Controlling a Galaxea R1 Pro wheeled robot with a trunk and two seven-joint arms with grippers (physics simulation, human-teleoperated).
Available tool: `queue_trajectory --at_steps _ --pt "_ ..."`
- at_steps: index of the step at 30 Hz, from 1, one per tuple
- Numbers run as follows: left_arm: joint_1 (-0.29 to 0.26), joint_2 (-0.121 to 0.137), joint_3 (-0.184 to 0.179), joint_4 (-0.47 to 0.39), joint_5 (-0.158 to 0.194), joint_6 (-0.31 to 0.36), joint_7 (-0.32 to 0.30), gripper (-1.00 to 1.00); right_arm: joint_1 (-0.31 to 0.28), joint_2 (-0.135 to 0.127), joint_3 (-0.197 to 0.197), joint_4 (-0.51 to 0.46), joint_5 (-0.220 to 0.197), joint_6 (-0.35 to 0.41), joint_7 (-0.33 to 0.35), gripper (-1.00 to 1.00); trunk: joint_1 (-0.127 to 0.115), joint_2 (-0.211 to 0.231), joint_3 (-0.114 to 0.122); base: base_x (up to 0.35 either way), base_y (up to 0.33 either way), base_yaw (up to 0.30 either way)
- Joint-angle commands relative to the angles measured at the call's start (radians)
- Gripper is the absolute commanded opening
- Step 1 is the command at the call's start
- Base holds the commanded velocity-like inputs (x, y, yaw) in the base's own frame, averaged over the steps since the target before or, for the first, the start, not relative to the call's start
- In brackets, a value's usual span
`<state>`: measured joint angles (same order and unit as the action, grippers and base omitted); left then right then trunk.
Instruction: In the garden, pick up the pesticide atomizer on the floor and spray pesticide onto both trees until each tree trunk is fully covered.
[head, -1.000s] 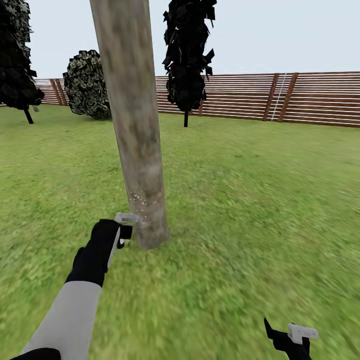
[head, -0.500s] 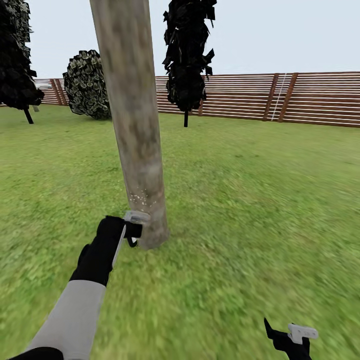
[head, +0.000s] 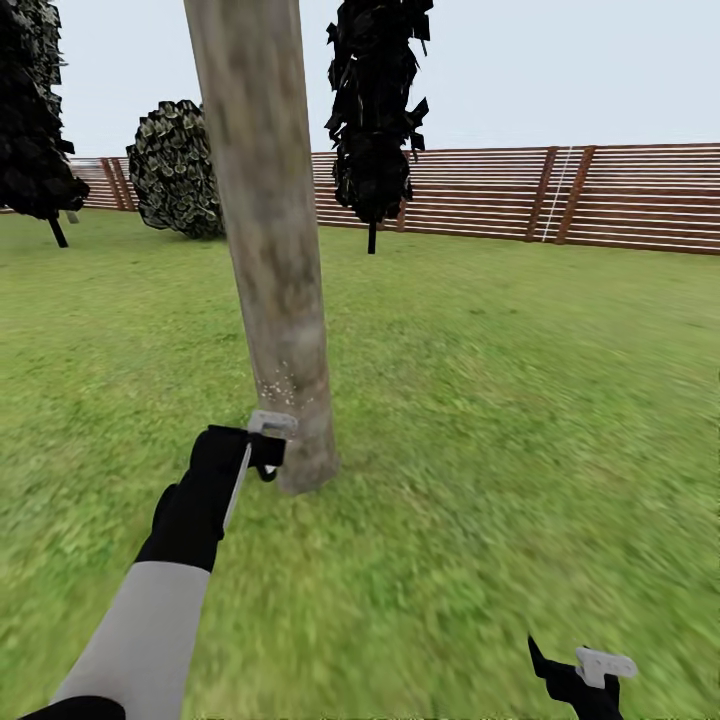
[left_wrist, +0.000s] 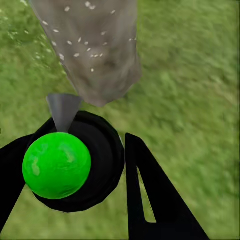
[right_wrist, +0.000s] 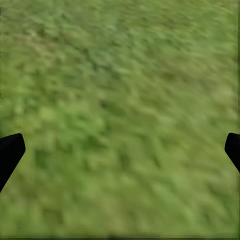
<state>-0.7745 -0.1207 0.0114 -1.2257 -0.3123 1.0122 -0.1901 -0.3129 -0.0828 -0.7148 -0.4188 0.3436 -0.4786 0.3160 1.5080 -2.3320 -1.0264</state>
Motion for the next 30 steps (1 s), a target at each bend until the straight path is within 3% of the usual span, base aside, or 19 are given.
queue_trajectory --at_steps 1,3,7,9,13,14,17,20,26,28,30 --pt "-0.001 0.002 0.000 -0.002 0.000 0.000 0.000 -1.00 0.000 0.000 0.000 0.000 0.000 0.000 0.000 1.00 0.000 0.000 0.000 -0.036 0.000 0.000" --pt "-0.002 0.010 0.005 -0.004 -0.003 0.000 0.001 -1.00 0.000 0.000 0.000 0.000 0.000 0.000 0.000 1.00 0.000 0.000 0.000 -0.015 0.000 0.000" --pt "-0.005 0.074 0.052 -0.013 -0.002 0.000 0.001 -1.00 0.000 0.000 0.000 0.000 0.000 0.000 0.000 1.00 0.000 0.000 0.000 -0.002 0.000 0.000" --pt "-0.004 0.093 0.073 -0.014 0.000 0.000 0.000 -1.00 0.000 0.000 0.000 0.000 0.000 0.000 0.000 1.00 0.000 0.000 0.000 0.000 0.000 0.000" --pt "-0.003 0.074 0.067 -0.021 0.001 0.001 0.000 -1.00 0.000 0.000 0.000 0.000 0.000 0.000 0.000 1.00 0.000 0.000 0.000 0.000 0.000 0.000" --pt "-0.003 0.045 0.054 -0.025 0.001 0.002 0.000 -1.00 0.000 0.000 0.000 0.000 0.000 0.000 0.000 1.00 0.000 0.000 0.000 0.000 0.000 0.000" --pt "-0.005 0.005 0.036 -0.036 0.001 0.003 0.000 -1.00 0.000 0.000 0.000 0.000 0.000 0.000 0.000 1.00 0.000 0.000 0.000 0.000 0.000 0.000" --pt "0.000 0.006 0.033 -0.061 0.001 0.003 0.000 -1.00 0.000 0.000 0.000 0.000 0.000 0.000 0.000 1.00 0.000 0.000 0.000 -0.133 0.042 0.000" --pt "0.000 0.045 0.041 -0.064 0.000 0.003 0.000 -1.00 0.000 0.000 0.000 0.000 0.000 0.000 0.000 1.00 0.000 0.000 0.000 -0.205 0.066 0.000" --pt "-0.003 0.037 0.035 -0.064 0.000 0.003 0.000 -1.00 0.000 0.000 0.000 0.000 0.000 0.000 0.000 1.00 0.000 0.000 0.000 -0.018 0.005 0.000" --pt "-0.013 -0.003 0.023 -0.064 -0.001 0.003 0.001 -1.00 0.000 0.000 0.000 0.000 0.000 0.000 0.000 1.00 0.000 0.000 0.000 -0.004 0.001 0.000"
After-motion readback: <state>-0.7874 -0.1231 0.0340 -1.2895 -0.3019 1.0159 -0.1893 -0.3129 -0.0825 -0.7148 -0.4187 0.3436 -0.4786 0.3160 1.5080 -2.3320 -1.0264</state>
